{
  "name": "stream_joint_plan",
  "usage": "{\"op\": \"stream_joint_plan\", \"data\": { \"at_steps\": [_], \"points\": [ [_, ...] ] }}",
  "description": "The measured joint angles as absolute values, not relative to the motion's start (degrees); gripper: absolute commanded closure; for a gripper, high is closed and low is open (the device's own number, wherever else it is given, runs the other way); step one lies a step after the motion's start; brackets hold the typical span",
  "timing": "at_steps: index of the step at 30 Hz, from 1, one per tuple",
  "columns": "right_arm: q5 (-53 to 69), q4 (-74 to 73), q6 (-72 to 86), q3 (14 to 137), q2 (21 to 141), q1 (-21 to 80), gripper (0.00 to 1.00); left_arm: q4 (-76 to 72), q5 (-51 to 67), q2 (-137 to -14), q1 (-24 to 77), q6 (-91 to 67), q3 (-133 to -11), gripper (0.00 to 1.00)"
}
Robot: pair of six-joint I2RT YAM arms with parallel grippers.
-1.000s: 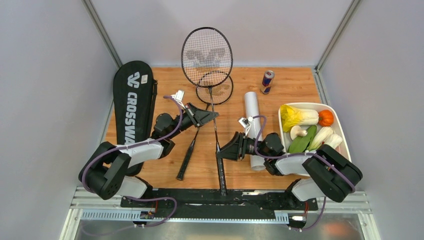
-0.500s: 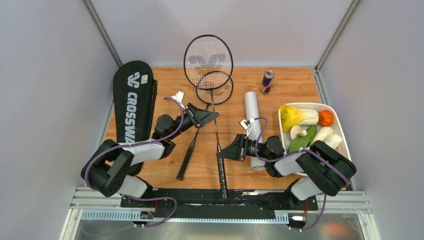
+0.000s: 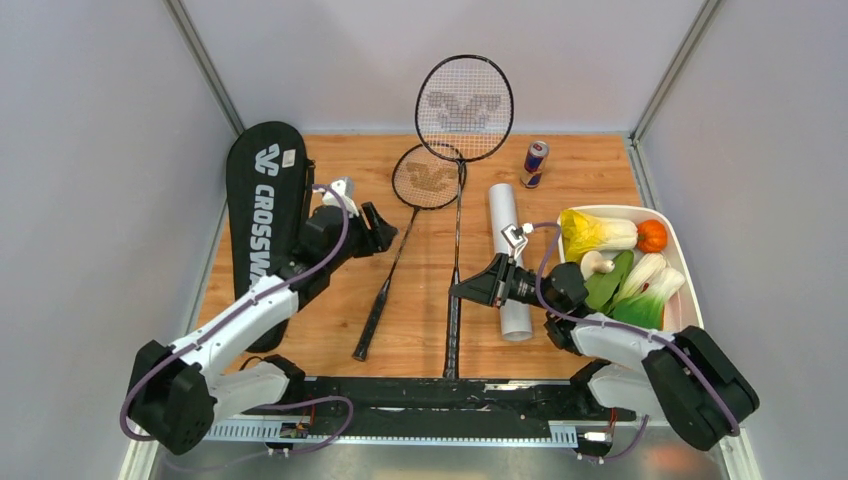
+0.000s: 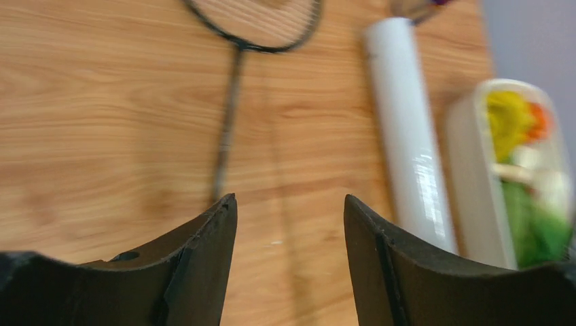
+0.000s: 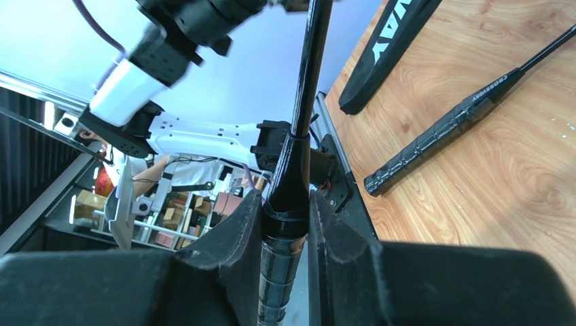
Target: Pack up the badminton gear
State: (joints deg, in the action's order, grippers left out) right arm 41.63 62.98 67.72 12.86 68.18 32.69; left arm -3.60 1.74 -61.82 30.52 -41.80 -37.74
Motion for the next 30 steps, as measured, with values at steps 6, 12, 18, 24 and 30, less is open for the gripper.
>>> {"op": "stream_joint_plan", "data": {
  "at_steps": [6,12,18,24,30],
  "points": [
    [42.1,49.6,63.2,14.8,60.4,32.5,1.00,19.8,-21.2,-69.8,25.6,-27.4,-52.9,0.38],
    [42.7,44.6,62.3,14.8,56.1,32.5,1.00,28.6,-26.7,-81.1,13.2,-21.3,-55.0,0.41],
    [43.4,41.0,62.1,14.8,52.8,32.5,1.00,31.2,-27.1,-94.6,6.6,-18.7,-55.5,0.45],
    [43.7,37.8,60.9,14.8,48.6,32.5,1.00,31.6,-28.8,-98.0,4.7,-17.1,-58.1,0.50],
    [44.2,36.0,59.9,14.8,47.8,32.4,1.00,30.0,-28.0,-98.8,2.7,-15.4,-58.3,0.51]
  ]
}}
